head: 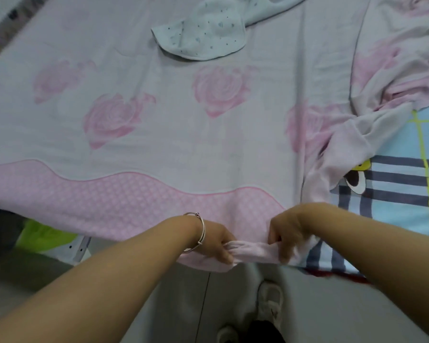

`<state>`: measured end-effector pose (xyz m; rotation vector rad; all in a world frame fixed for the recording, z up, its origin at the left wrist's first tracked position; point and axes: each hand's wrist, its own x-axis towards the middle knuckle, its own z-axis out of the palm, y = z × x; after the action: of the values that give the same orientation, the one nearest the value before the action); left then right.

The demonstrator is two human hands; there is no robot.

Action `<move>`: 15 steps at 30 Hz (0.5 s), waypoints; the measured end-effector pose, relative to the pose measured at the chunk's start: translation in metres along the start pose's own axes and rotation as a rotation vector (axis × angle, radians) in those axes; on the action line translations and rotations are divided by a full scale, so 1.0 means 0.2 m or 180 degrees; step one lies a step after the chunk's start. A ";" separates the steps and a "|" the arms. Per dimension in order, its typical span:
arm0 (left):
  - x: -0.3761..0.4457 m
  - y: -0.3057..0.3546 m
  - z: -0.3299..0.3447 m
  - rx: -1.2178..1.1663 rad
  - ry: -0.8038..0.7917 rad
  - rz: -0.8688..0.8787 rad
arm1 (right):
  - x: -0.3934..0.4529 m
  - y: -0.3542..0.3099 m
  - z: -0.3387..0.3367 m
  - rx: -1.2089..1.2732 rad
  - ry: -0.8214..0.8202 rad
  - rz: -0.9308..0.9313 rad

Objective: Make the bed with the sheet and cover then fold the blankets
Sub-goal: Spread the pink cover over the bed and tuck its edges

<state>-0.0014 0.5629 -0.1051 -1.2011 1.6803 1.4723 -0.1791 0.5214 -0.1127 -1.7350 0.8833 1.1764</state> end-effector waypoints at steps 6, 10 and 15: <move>0.07 0.15 0.05 0.0303 0.0241 -0.0023 | -0.08 0.06 0.10 0.1103 0.0768 -0.0293; 0.17 0.39 -0.07 -0.0169 0.1818 0.0242 | -0.21 0.26 0.02 0.2678 0.2366 -0.0493; 0.38 0.73 -0.15 0.0199 0.3092 0.1105 | -0.30 0.72 0.02 0.1835 0.3841 0.0745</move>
<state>-0.1617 0.5119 -0.1023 -1.8185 2.6432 1.0252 -0.3270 0.4730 -0.0926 -1.7586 1.9157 -0.1880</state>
